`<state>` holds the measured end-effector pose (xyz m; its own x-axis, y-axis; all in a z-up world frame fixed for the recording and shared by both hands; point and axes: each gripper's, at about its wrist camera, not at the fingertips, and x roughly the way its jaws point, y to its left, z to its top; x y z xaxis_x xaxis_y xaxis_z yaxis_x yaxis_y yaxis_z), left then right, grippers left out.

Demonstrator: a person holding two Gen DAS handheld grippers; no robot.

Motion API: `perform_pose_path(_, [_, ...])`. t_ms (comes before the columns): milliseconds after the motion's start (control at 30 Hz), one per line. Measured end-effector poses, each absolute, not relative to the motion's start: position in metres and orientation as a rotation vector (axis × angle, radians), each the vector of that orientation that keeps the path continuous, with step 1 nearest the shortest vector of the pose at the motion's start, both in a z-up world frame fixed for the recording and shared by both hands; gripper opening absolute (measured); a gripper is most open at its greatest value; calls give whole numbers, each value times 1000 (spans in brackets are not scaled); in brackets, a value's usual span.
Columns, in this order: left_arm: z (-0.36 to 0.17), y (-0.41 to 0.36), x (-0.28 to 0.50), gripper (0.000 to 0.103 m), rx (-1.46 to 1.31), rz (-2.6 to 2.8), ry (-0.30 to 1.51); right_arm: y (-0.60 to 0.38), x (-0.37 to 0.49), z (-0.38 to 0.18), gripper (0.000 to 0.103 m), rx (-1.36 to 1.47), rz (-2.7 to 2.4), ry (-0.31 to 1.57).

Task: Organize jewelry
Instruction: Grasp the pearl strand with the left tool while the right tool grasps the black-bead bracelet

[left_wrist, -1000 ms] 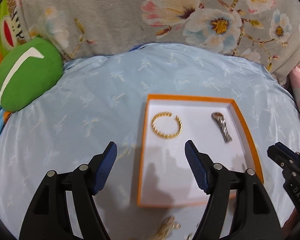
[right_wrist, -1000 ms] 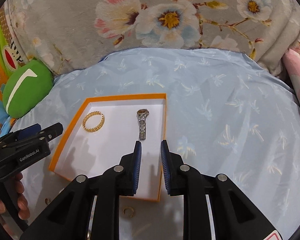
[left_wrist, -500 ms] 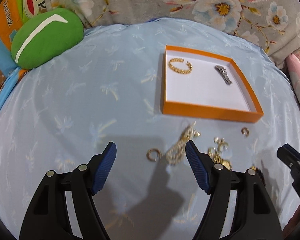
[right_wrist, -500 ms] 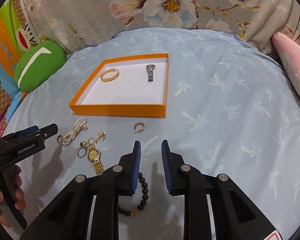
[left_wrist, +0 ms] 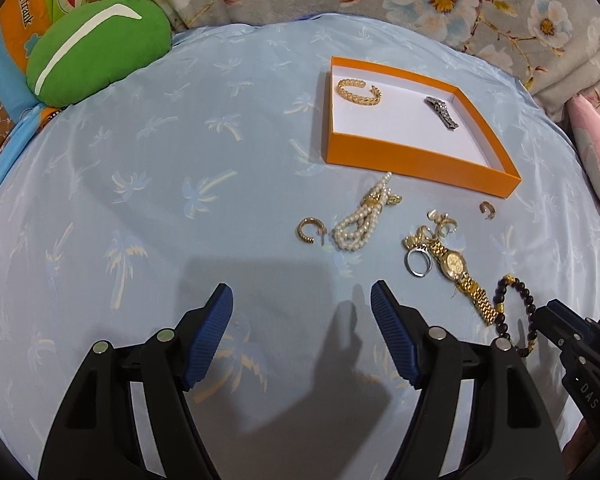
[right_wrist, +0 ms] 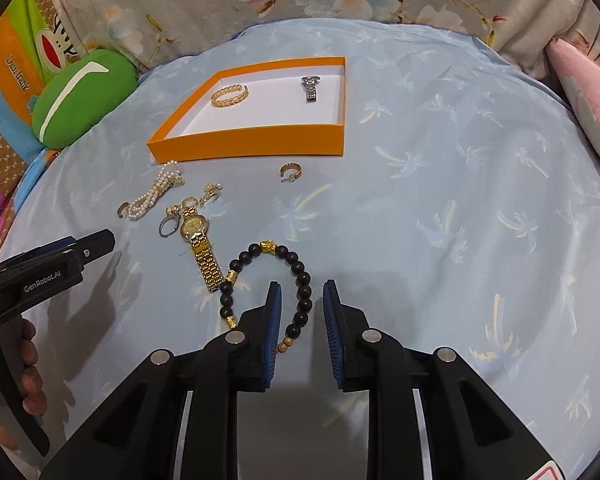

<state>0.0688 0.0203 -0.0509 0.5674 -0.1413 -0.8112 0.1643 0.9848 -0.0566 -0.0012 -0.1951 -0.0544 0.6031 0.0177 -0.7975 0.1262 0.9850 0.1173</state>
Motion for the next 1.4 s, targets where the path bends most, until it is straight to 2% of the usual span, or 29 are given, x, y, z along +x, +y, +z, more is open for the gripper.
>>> perform_pose_path(433, [-46,26,83,69,21,-161,925,-193,8,-63,22,160,-57,931])
perform_pose_path(533, [-43,15,89,69,35,-186,915,-193,10,-63,17,154,-60,928])
perform_pose_path(633, [-42,1,97,69,62,-207,905,-196,11,-64,8,166,-58,930])
perform_pose_path(867, [-51,-22,121,69,95,-229,923,-197,12,-64,7,168,-52,932])
perform_pose_path(1167, [-62,-35,131,50,130,-229,928,-199,15,-64,7,175,-42,928])
perform_pose_path(1333, [-59,-33,132,18,110,-262,931,-200,17,-64,7,181,-38,924])
perform_pose_path(1400, [-58,-33,132,15,99,-277,937,-200,17,-63,7,182,-37,921])
